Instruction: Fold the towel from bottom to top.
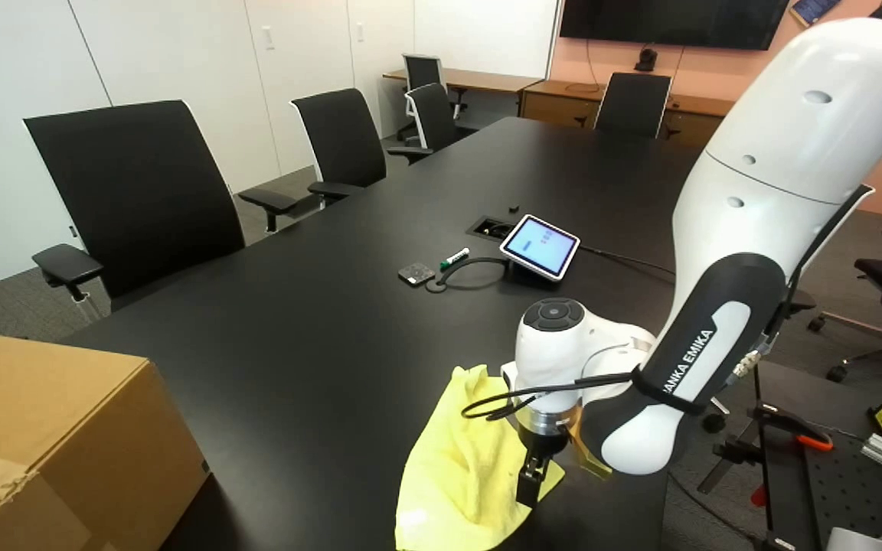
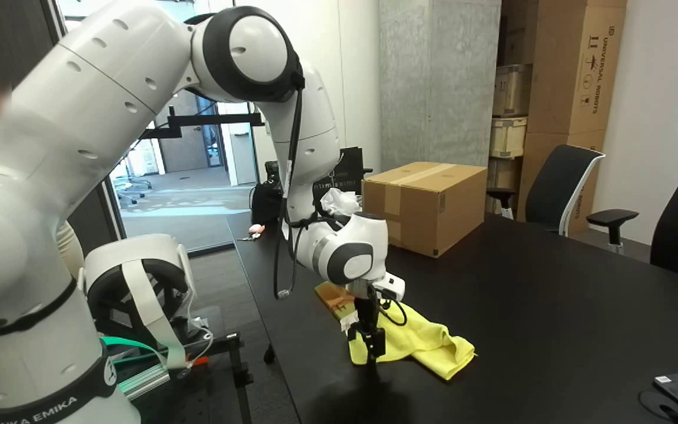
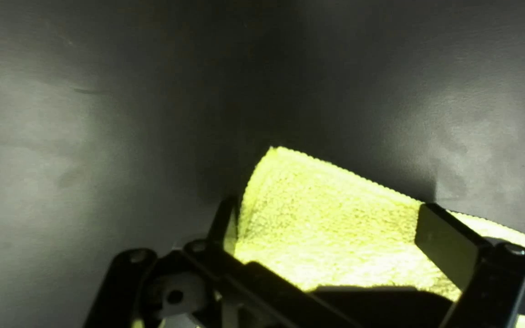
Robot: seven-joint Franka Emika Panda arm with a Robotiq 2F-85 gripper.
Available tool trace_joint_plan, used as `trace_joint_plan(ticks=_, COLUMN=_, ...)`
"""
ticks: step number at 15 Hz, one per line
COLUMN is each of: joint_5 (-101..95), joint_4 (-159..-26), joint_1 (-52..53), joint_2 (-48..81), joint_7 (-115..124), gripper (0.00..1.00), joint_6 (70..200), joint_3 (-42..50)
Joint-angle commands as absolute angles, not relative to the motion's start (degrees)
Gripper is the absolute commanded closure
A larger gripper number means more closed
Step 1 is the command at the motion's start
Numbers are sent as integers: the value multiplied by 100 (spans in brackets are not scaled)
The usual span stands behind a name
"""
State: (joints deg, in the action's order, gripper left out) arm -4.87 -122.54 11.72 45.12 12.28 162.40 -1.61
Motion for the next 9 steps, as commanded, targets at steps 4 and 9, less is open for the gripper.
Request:
trace_joint_plan(ticks=4, joint_5=-333, joint_4=-12049, joint_1=1174, joint_2=4587, joint_7=1046, gripper=40, joint_6=16109, joint_3=-181)
trace_joint_plan(ticks=9, joint_5=-468, joint_4=-12241, joint_1=1471, joint_2=4125, joint_7=1180, gripper=79, joint_6=15654, joint_3=-29)
